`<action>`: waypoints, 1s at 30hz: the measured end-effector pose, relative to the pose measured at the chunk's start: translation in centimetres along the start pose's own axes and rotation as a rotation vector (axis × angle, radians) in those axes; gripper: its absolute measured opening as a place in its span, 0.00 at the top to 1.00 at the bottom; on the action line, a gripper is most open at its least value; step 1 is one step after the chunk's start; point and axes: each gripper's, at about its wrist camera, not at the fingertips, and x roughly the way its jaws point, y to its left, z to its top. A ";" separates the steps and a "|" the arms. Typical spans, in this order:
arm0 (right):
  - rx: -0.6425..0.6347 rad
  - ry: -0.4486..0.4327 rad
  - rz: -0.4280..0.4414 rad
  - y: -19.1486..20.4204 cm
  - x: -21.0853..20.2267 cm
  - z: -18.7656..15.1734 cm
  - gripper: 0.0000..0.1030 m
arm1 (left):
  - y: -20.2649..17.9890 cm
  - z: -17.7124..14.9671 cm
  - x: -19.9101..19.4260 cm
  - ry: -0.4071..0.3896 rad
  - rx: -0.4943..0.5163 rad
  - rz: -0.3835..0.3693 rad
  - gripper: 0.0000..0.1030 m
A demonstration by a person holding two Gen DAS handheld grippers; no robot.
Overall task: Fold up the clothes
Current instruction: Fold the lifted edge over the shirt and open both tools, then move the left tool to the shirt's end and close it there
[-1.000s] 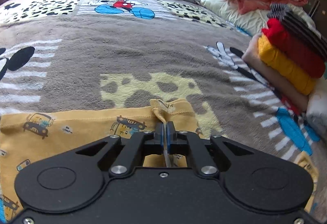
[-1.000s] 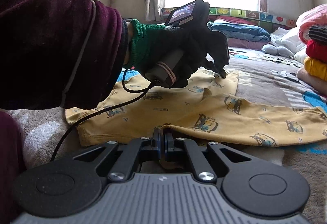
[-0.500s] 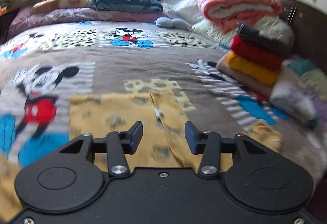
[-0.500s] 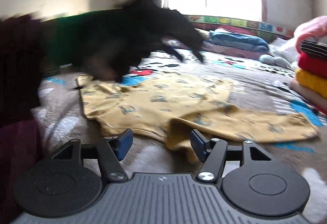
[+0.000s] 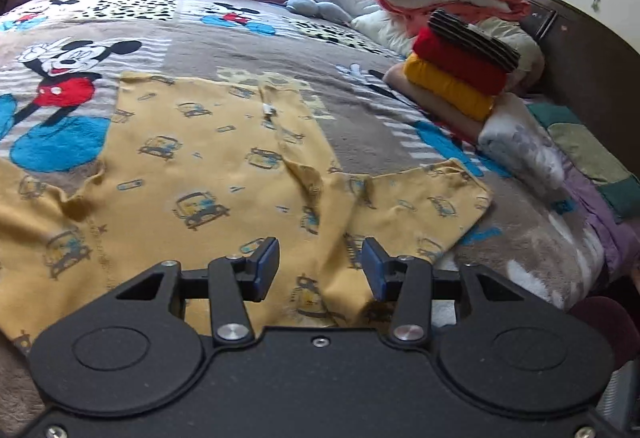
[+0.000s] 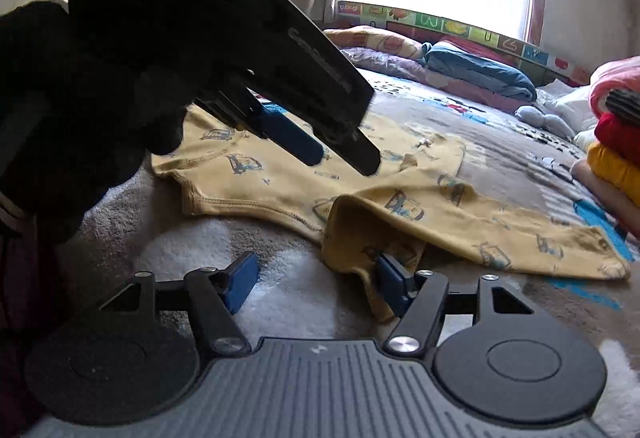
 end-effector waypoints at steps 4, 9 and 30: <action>0.029 0.011 0.012 -0.4 0.5 -0.1 0.32 | -0.1 -0.3 0.1 -0.006 0.006 0.015 0.57; -0.010 0.006 0.013 -0.1 0.3 0.0 0.34 | -1.8 1.2 -0.4 -0.027 0.081 -0.015 0.57; 0.068 -0.023 0.033 -0.2 1.6 -1.1 0.19 | -23.2 2.6 18.1 0.305 0.874 0.025 0.79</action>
